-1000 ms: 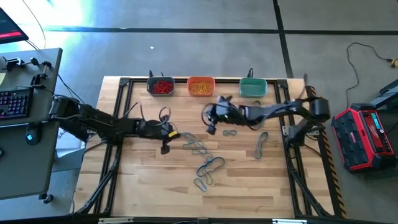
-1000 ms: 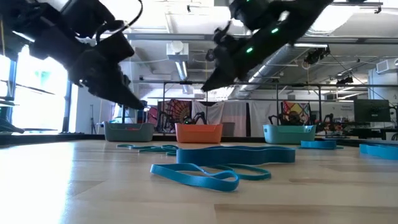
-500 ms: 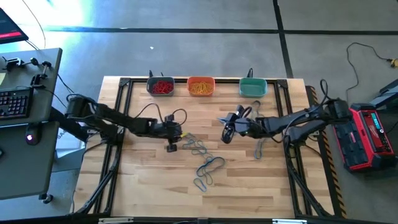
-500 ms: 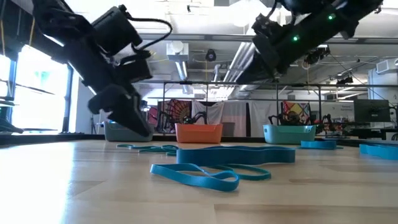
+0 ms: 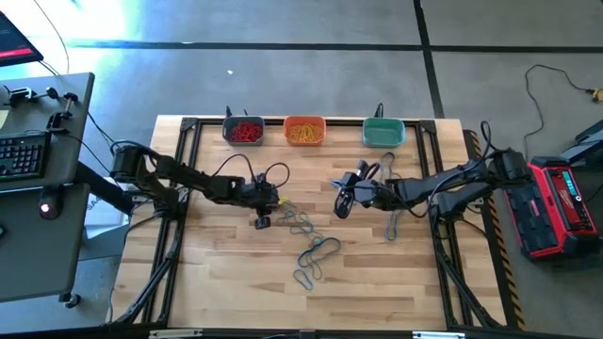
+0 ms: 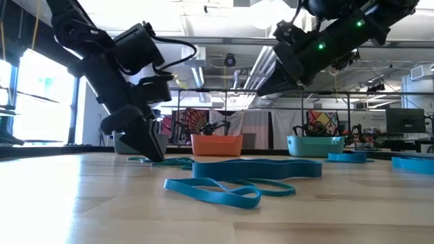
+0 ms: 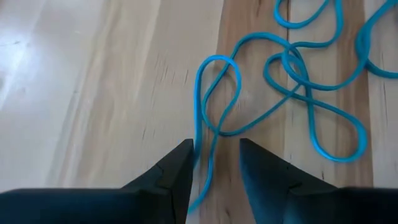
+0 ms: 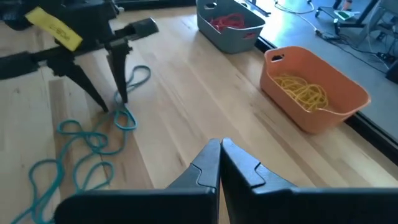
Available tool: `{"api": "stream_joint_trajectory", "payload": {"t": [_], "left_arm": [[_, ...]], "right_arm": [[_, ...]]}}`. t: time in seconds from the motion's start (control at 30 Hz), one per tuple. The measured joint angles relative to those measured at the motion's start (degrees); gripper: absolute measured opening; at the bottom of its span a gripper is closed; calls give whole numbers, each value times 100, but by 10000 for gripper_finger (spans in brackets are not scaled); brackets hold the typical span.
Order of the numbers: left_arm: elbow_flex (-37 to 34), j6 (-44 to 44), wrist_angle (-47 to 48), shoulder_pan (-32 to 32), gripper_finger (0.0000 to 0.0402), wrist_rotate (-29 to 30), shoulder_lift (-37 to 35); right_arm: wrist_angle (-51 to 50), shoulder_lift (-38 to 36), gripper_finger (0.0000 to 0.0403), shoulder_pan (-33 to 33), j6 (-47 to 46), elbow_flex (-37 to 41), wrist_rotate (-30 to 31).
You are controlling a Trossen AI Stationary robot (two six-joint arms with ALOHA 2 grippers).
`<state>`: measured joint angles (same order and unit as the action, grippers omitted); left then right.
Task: Sort rubber bands into baskets
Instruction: Put the blue rubber band into the light blue bin
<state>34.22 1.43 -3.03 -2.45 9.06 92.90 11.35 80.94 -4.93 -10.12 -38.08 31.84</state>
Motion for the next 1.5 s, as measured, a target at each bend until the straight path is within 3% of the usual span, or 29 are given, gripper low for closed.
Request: {"api": "stream_joint_trajectory", "payload": {"t": [0.13,0.37,0.63,0.97,1.23,1.5], "left_arm": [[-4,-47,2,-14,98,-15,-13],[-13,-140,27,-23,9,103,-29],[-31,80,-214,-248,2,101,-652],[-31,50,-1235,-254,1,64,-1419],[-31,78,-2455,-230,0,-280,-1535],[-26,235,-3306,-186,0,-617,-1530]], "right_arm": [[1,7,0,0,11,-3,-37],[-117,9,0,4,-36,-3,-258],[-24,9,17,4,-36,-3,-554],[347,12,106,-7,-14,-3,-687],[2066,609,156,-11,429,-9,-1554],[4328,1592,161,-11,1145,-9,-1581]]}}
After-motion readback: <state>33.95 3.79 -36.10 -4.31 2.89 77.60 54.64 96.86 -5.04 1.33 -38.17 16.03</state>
